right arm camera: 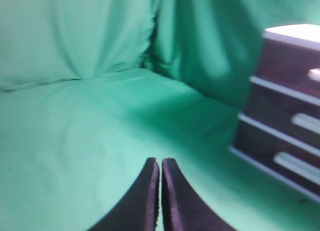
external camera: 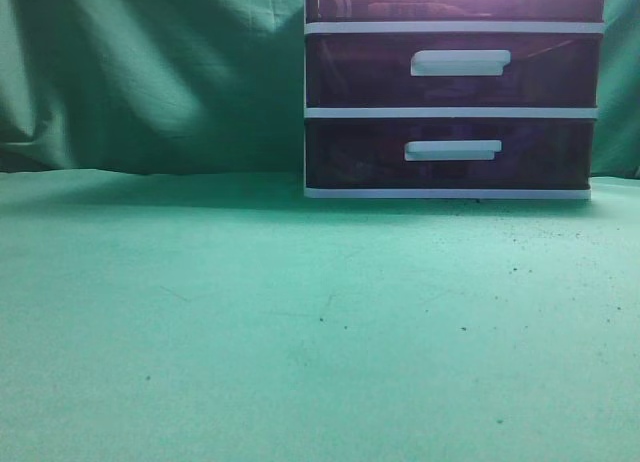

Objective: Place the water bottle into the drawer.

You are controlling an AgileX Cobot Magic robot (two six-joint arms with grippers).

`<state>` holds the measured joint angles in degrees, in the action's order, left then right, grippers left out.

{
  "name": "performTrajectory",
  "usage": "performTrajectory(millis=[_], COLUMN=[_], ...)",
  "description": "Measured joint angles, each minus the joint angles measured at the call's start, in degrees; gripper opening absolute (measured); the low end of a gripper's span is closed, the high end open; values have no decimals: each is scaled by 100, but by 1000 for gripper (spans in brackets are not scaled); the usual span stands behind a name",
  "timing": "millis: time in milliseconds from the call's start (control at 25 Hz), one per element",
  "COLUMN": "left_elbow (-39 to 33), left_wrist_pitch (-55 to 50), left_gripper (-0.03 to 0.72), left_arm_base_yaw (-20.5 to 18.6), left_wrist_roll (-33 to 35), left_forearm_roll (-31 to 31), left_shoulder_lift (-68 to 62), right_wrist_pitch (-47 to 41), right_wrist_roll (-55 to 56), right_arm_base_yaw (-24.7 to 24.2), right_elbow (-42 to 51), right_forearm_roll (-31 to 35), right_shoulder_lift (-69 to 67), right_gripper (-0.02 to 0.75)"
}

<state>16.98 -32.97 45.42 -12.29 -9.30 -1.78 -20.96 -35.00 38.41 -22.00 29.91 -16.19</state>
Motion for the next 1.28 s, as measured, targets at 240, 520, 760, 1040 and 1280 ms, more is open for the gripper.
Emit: performTrajectory(millis=[240, 520, 760, 1040, 1280], left_elbow=[0, 0, 0, 0, 0], left_wrist_pitch=[0, 0, 0, 0, 0], left_gripper=[0, 0, 0, 0, 0], left_arm_base_yaw=[0, 0, 0, 0, 0], left_wrist_roll=[0, 0, 0, 0, 0], left_forearm_roll=[0, 0, 0, 0, 0], left_shoulder_lift=[0, 0, 0, 0, 0], right_wrist_pitch=[1198, 876, 622, -28, -67], right_wrist_roll=[525, 1986, 3859, 4025, 4025], right_arm_base_yaw=[-562, -2222, -3370, -3400, -3400], right_elbow=[1063, 1661, 2319, 2359, 2359], right_forearm_roll=[-559, -1775, -2997, -3061, -3061], right_shoulder_lift=[402, 1476, 1672, 1672, 1672], right_gripper=[0, 0, 0, 0, 0])
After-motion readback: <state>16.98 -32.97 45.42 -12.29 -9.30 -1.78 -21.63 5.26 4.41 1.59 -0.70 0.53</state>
